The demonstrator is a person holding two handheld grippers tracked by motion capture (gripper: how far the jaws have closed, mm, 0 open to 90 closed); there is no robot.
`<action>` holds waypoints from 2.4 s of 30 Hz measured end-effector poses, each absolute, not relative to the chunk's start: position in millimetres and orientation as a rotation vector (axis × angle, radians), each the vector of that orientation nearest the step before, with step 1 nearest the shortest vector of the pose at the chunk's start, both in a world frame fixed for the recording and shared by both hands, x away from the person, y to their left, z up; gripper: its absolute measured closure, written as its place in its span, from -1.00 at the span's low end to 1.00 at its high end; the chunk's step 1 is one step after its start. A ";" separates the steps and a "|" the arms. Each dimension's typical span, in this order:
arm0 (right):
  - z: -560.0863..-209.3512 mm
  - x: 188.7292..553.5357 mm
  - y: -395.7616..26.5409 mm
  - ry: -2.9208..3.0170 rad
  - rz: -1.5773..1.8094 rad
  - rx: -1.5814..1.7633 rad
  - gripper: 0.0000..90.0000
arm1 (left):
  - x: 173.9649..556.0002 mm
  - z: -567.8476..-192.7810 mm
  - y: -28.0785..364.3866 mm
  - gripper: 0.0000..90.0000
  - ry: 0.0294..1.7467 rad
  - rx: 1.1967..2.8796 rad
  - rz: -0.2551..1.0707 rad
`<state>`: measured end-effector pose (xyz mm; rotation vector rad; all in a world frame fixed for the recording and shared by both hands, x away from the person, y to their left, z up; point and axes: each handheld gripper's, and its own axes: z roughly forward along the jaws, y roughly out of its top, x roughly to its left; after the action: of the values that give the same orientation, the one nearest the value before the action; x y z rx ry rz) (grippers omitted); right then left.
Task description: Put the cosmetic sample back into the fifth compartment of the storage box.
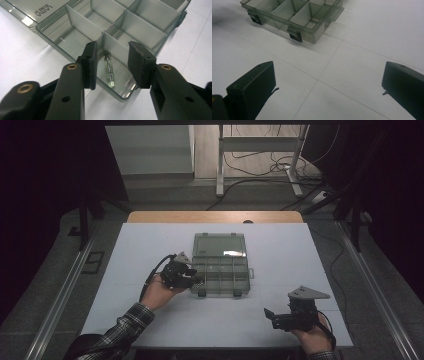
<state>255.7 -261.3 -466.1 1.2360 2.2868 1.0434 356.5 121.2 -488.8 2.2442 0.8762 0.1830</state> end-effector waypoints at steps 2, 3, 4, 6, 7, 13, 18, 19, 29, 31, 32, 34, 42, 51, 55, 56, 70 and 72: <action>-466.1 255.7 -261.2 2.287 1.043 1.236 -1.00 | 356.4 -488.1 122.6 0.25 0.874 2.242 0.182; -466.1 255.7 -261.2 2.287 1.043 1.235 -1.00 | 356.2 -487.7 123.3 0.23 0.873 2.243 0.184; -466.1 255.6 -261.2 2.287 1.044 1.235 -1.00 | 356.0 -487.3 123.9 0.21 0.870 2.243 0.187; -466.1 255.5 -261.2 2.286 1.044 1.233 -1.00 | 355.6 -486.6 125.0 0.17 0.866 2.244 0.190; -466.1 255.5 -261.3 2.286 1.045 1.233 -1.00 | 355.3 -486.1 125.7 0.15 0.862 2.243 0.191; -466.1 255.5 -261.3 2.287 1.045 1.233 -1.00 | 353.8 -483.7 129.0 0.05 0.856 2.235 0.190; -466.1 255.5 -261.2 2.288 1.045 1.232 -1.00 | 352.2 -481.9 132.0 -0.03 0.859 2.231 0.194; -466.1 255.5 -261.2 2.288 1.045 1.232 -1.00 | 351.8 -481.4 132.7 -0.05 0.859 2.231 0.198; -466.1 255.4 -261.3 2.288 1.046 1.231 -1.00 | 349.5 -478.1 139.4 -0.17 0.860 2.209 0.193; -466.0 255.4 -261.3 2.287 1.046 1.232 -1.00 | 348.6 -477.8 140.4 -0.19 0.864 2.200 0.189; -466.0 255.4 -261.3 2.287 1.046 1.231 -1.00 | 348.3 -477.8 140.9 -0.21 0.864 2.197 0.188; -466.0 255.4 -261.3 2.287 1.046 1.231 -1.00 | 347.6 -477.4 142.1 -0.28 0.863 2.197 0.191; -466.0 255.3 -261.2 2.287 1.046 1.230 -1.00 | 345.7 -475.9 147.4 -0.47 0.864 2.194 0.185; -466.0 255.2 -261.3 2.286 1.047 1.229 -1.00 | 343.5 -475.2 147.1 -0.64 0.874 2.202 0.197; -465.9 255.2 -261.3 2.287 1.047 1.228 -1.00 | 342.0 -473.6 149.2 -0.71 0.874 2.197 0.187; -465.9 255.2 -261.3 2.287 1.047 1.228 -1.00 | 341.5 -473.5 149.3 -0.72 0.876 2.190 0.189; -465.8 255.0 -261.4 2.285 1.049 1.228 -1.00 | 337.1 -471.3 160.1 -0.89 0.863 2.191 0.239; -465.8 254.9 -261.4 2.285 1.050 1.226 -1.00 | 336.6 -470.9 161.9 -0.90 0.865 2.188 0.241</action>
<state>254.9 -261.4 -465.8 1.2262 2.2851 1.0497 336.6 161.9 -470.9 2.1882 0.8651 0.2413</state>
